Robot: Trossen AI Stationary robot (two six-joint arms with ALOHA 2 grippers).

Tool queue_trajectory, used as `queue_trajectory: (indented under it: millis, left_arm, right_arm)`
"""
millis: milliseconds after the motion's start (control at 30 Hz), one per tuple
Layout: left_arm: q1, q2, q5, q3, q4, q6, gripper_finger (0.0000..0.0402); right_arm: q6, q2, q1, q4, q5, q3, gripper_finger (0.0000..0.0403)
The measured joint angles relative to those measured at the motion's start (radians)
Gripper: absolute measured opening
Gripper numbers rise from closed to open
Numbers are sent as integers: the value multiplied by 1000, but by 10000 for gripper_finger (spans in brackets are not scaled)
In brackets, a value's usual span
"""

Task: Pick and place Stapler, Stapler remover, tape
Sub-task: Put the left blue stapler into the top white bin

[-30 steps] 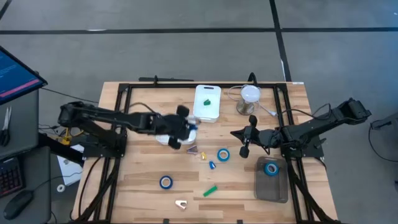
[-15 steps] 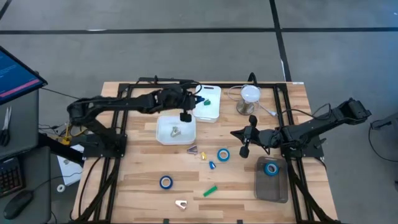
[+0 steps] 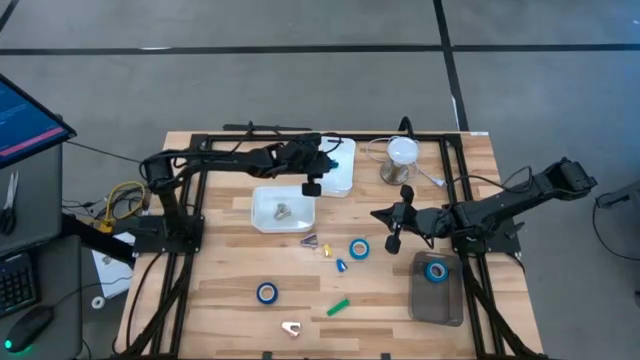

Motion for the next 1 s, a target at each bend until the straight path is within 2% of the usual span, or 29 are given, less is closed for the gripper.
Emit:
queue_trajectory:
  millis: [167,300,533,1000]
  left_arm:
    - [27,11,12,0,-58,-56,53]
    - [49,10,76,0,-77,-138,53]
    - [53,10,93,0,-101,-154,57]
    - [51,9,59,0,-105,-157,147]
  right_arm:
    - [0,0,0,0,0,0,0]
    - [0,0,0,0,0,0,0]
    - [0,0,0,0,0,0,0]
    - [0,0,0,1,0,0,0]
